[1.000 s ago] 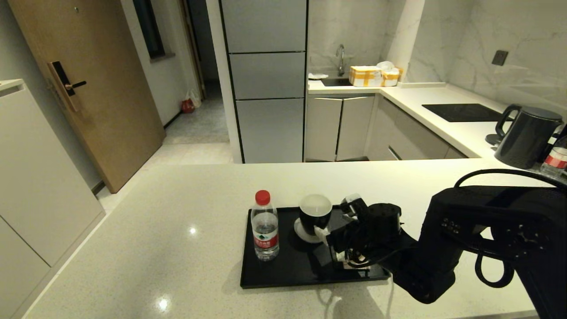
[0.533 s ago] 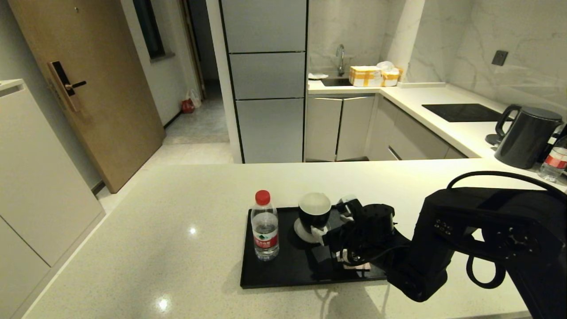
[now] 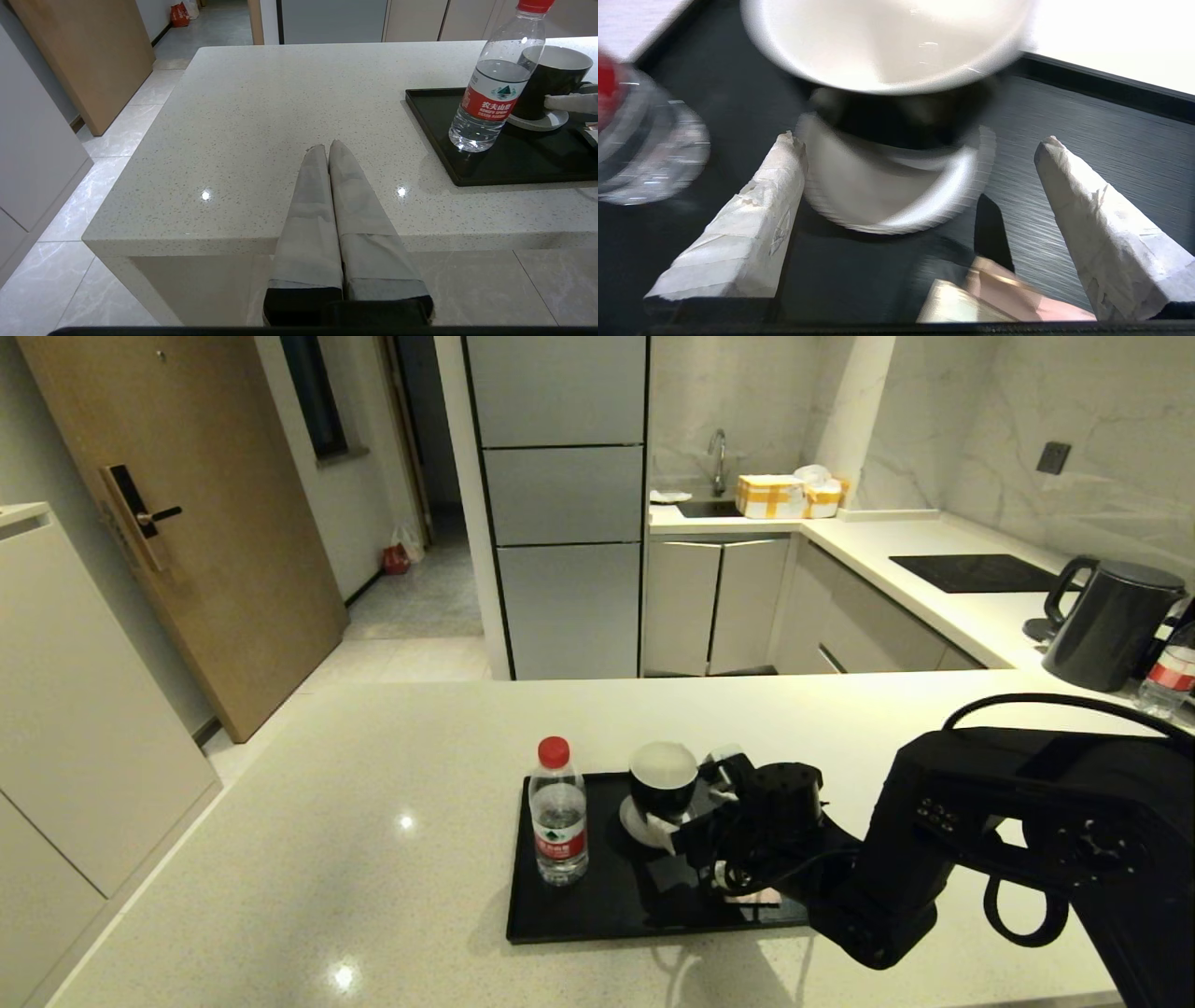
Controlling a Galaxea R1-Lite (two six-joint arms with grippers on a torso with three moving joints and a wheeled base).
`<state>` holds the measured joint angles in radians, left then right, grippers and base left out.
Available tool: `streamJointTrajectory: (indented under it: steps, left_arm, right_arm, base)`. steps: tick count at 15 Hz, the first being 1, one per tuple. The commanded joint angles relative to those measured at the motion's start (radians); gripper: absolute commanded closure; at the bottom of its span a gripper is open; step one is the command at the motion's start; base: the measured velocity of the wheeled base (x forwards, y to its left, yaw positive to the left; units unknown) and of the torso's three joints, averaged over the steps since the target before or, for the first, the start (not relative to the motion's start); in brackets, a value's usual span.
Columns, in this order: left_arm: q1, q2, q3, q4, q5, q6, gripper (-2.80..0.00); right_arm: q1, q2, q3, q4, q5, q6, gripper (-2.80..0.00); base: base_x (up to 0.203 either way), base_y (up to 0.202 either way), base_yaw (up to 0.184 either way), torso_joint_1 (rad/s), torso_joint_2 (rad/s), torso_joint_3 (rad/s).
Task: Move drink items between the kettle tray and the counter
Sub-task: Pick up the tea cup
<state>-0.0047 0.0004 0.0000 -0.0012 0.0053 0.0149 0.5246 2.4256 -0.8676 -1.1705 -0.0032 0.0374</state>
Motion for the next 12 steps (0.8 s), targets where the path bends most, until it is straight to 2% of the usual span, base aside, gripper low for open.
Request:
streamJointTrajectory:
  steps: [1,4,12]
  left_arm:
    - [0.000,-0.002,0.002,0.000,0.001,0.000,0.00]
    - [0.000,-0.002,0.002,0.000,0.001,0.000,0.00]
    - [0.000,-0.002,0.002,0.000,0.001,0.000,0.00]
  right_arm:
    - [0.018,-0.002,-0.031,0.002,-0.003,0.008,-2.80]
    - [0.017,-0.005,-0.045,0.005,-0.003,0.009,-2.80]
    - [0.017,0.053,-0.215,0.107,-0.011,0.007,-2.80]
  base:
    - [0.000,0.000,0.000,0.000,0.00,0.000]
    - [0.000,0.000,0.000,0.000,0.00,0.000]
    - [0.000,0.000,0.000,0.000,0.00,0.000]
